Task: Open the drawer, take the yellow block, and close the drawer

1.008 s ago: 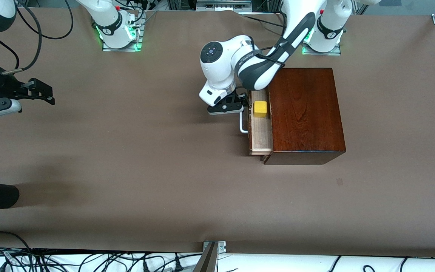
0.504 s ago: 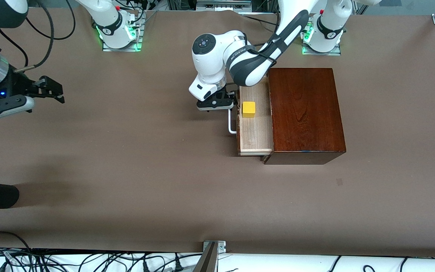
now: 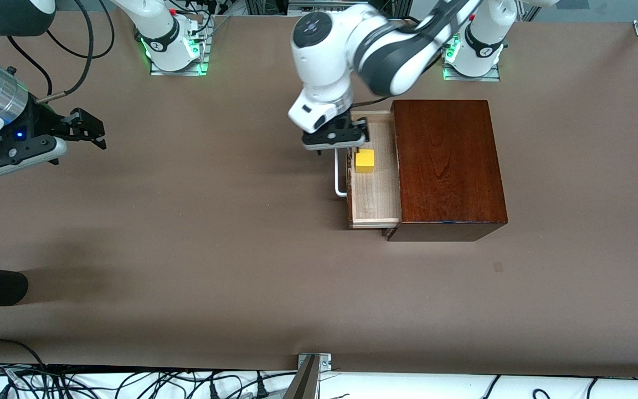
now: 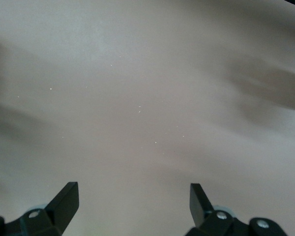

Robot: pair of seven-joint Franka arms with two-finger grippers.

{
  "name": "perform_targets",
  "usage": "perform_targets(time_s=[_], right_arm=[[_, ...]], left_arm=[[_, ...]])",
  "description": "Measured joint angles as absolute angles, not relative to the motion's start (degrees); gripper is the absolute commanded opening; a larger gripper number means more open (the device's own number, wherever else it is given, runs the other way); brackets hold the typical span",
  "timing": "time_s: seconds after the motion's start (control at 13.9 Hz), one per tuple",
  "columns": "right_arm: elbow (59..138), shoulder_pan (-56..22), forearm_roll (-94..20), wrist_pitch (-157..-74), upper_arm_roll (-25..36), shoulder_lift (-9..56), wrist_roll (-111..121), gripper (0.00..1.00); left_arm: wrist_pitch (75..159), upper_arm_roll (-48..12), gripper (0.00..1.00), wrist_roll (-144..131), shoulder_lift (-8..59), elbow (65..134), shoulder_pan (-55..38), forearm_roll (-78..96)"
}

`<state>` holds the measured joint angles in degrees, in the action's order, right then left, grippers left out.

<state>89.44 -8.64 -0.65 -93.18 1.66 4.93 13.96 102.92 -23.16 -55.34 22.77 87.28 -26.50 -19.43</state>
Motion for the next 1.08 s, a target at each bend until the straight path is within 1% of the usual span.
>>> perform_targets(time_s=[0.22, 0.43, 0.58, 0.79, 0.94, 1.08], right_arm=[[89.5, -8.9, -2.7, -90.8, 0.4, 5.1, 16.3, 1.0], [89.5, -10.3, -4.7, -90.9, -1.8, 5.6, 21.7, 1.0], [89.5, -13.6, -4.9, -92.5, -2.7, 6.5, 23.0, 1.0], [89.2, -21.6, -4.9, -97.1, -3.2, 9.2, 23.1, 1.0], [87.4, -27.5, -4.9, -98.5, -3.3, 12.2, 23.0, 1.0], [84.0, -32.7, -4.9, -99.2, -3.3, 16.1, 22.9, 1.0]], left_arm=[[98.9, -23.0, 1.0, -44.6, 17.8, 87.2, -18.4, -14.9], [94.7, -22.8, 1.0, -30.5, 13.2, 87.2, -7.8, -10.5], [92.4, -22.7, 1.0, -23.5, 11.1, 87.2, -1.2, -8.0], [89.5, -21.7, 1.0, -14.2, 9.4, 85.9, 5.5, -4.0], [88.6, -16.7, 1.0, -8.1, 7.4, 85.7, 4.9, -3.2], [88.5, -9.0, 1.0, -2.0, 5.2, 86.8, 1.3, -3.1]])
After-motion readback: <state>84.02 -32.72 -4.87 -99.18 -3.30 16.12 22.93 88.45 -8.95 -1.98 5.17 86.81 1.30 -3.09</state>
